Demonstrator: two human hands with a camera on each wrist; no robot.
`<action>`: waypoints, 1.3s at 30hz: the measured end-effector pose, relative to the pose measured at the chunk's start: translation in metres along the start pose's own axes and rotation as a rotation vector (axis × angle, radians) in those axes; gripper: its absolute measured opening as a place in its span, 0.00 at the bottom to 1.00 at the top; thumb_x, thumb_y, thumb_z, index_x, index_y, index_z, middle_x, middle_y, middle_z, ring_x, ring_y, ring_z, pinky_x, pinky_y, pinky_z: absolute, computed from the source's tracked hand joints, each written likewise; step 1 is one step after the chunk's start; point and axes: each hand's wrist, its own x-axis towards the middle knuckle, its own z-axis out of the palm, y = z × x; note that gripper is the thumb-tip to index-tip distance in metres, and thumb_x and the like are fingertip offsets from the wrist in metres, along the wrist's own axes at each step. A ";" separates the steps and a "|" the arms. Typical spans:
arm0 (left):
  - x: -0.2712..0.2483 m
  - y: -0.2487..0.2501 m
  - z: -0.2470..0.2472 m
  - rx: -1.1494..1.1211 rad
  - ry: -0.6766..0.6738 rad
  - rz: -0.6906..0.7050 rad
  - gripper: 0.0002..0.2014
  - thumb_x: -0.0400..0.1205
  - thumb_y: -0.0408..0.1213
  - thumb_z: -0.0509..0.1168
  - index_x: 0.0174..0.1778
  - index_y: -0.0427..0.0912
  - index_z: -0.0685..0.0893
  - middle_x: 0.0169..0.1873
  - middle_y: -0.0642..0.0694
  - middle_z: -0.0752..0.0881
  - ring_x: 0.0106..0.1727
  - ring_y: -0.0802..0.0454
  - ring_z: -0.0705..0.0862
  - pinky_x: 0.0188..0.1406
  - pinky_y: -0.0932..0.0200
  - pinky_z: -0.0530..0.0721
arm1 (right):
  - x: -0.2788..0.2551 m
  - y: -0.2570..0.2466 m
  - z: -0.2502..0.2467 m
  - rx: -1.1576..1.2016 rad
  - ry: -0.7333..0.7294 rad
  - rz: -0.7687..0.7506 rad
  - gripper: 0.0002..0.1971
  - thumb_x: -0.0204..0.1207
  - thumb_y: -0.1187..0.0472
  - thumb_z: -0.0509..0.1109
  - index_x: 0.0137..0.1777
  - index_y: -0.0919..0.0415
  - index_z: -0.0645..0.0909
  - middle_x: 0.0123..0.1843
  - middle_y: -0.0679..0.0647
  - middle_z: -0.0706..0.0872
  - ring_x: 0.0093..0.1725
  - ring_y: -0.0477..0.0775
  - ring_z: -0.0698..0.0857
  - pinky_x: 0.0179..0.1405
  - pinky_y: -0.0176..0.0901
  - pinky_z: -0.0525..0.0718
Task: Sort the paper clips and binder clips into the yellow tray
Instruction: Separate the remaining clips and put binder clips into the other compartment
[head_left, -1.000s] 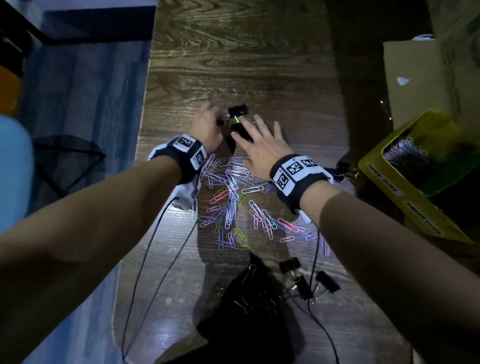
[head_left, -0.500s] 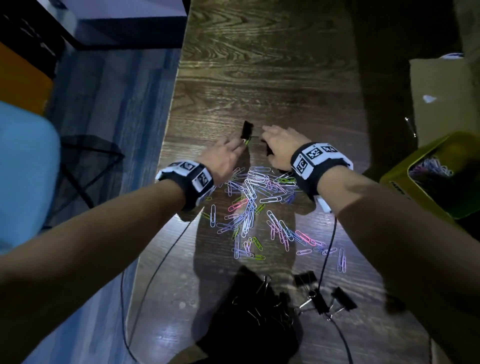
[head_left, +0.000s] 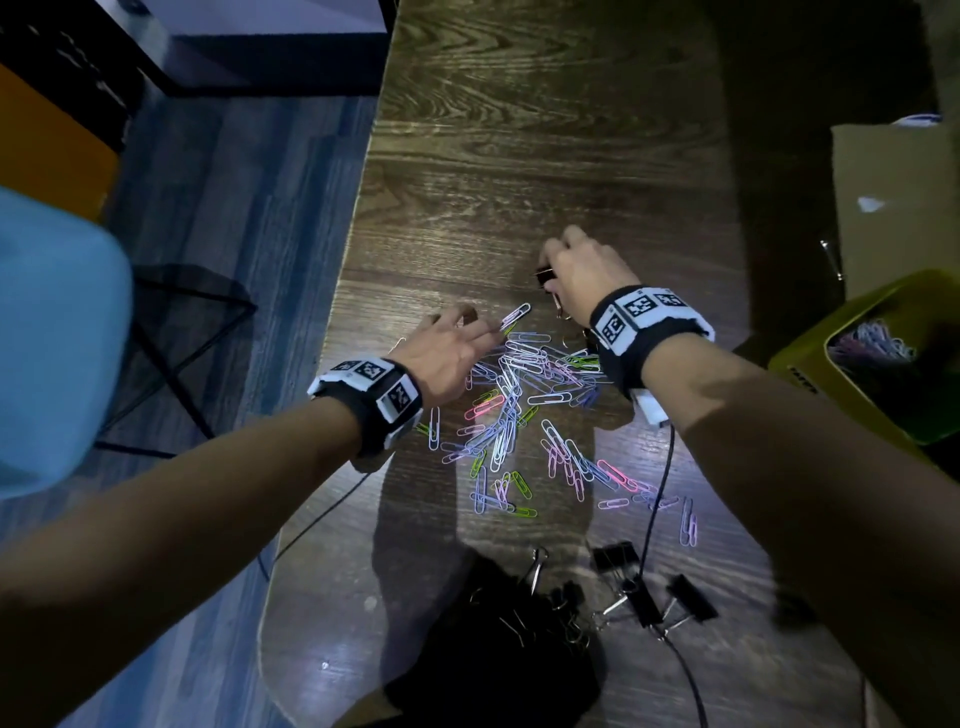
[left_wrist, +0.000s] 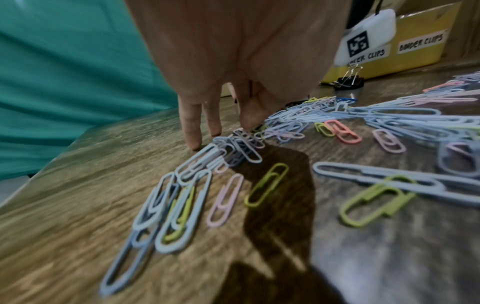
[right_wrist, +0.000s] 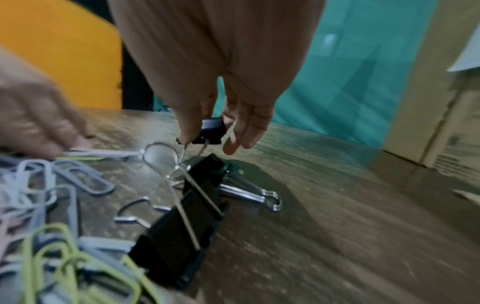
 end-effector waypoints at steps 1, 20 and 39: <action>-0.004 0.001 0.002 0.007 0.017 0.022 0.33 0.73 0.24 0.55 0.76 0.48 0.66 0.77 0.51 0.66 0.76 0.40 0.62 0.65 0.37 0.71 | -0.001 0.005 -0.001 0.023 0.000 0.043 0.15 0.79 0.64 0.66 0.64 0.65 0.75 0.62 0.65 0.76 0.59 0.70 0.80 0.58 0.58 0.79; -0.008 0.063 0.054 -0.144 0.020 -0.063 0.33 0.80 0.63 0.31 0.81 0.54 0.44 0.82 0.53 0.44 0.82 0.47 0.39 0.77 0.29 0.43 | -0.229 0.046 0.025 0.345 -0.284 0.429 0.12 0.71 0.56 0.75 0.32 0.42 0.76 0.40 0.50 0.85 0.42 0.51 0.87 0.47 0.42 0.84; -0.036 0.047 0.053 -0.345 0.209 -0.127 0.31 0.81 0.61 0.42 0.79 0.57 0.45 0.81 0.53 0.45 0.82 0.50 0.43 0.78 0.33 0.44 | -0.190 0.008 0.053 0.189 -0.093 0.242 0.32 0.73 0.61 0.72 0.76 0.59 0.64 0.73 0.59 0.67 0.73 0.59 0.69 0.71 0.54 0.73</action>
